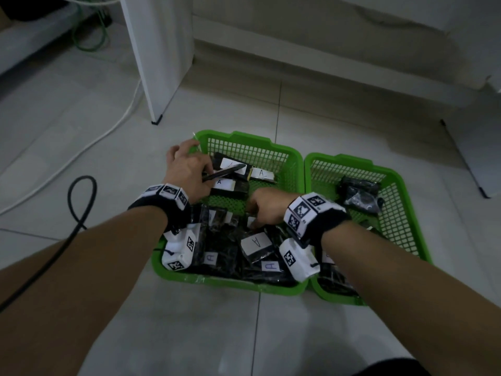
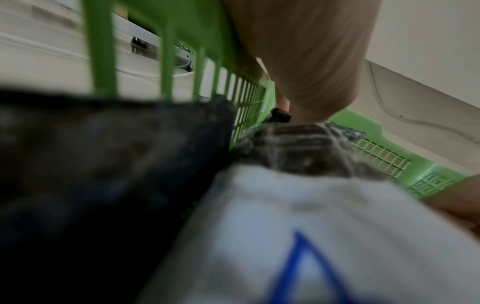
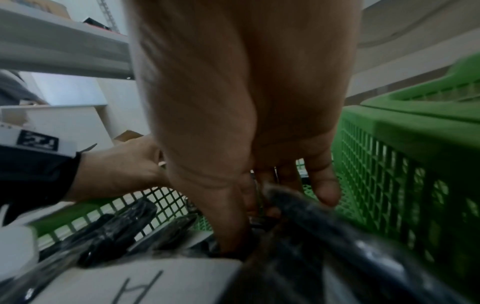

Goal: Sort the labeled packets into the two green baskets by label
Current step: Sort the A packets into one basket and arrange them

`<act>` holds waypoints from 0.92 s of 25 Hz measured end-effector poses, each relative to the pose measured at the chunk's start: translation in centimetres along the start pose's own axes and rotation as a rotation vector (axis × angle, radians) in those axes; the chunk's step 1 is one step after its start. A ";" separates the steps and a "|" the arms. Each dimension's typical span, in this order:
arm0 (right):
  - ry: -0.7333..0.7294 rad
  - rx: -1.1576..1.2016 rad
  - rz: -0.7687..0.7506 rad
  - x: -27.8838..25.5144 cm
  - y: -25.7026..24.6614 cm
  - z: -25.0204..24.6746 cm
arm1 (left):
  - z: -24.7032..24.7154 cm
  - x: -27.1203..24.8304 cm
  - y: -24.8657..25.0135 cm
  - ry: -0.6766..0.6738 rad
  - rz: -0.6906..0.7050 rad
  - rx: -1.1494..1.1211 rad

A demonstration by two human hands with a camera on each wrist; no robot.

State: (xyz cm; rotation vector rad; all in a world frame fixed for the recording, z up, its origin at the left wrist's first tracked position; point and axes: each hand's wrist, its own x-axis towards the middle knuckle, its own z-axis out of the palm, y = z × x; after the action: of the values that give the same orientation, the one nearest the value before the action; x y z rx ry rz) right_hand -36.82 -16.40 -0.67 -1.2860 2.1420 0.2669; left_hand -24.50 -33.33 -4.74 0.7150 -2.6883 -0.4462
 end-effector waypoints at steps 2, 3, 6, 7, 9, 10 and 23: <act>-0.005 -0.015 0.005 0.1 -0.3 0.6 | 0.2 0.1 -0.3 -0.009 0.002 0.017; 0.000 -0.006 0.000 0.1 -0.2 0.5 | 0.3 0.1 -0.4 -0.018 0.006 0.029; 0.085 0.196 0.011 -0.6 1.1 -1.4 | 0.3 0.2 -0.3 -0.061 0.013 0.086; 0.149 0.298 0.039 -0.8 1.8 -2.4 | 0.2 0.3 -0.3 -0.070 0.018 0.109; 0.300 0.377 0.148 -0.7 3.4 -4.1 | 0.4 0.3 -0.4 -0.083 0.058 0.143; 0.355 0.351 0.220 -0.3 4.0 -4.7 | 0.6 0.4 -0.5 -0.089 0.095 0.155; 0.249 0.187 0.400 6.1 3.3 -2.5 | 0.8 0.5 -0.5 -0.176 0.084 0.239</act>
State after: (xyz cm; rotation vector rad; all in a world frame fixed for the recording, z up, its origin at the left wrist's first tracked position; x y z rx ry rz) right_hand -42.69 -20.28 -2.81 -0.8130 2.5614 0.0658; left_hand -25.01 -33.88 -5.49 0.6486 -2.9586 -0.1741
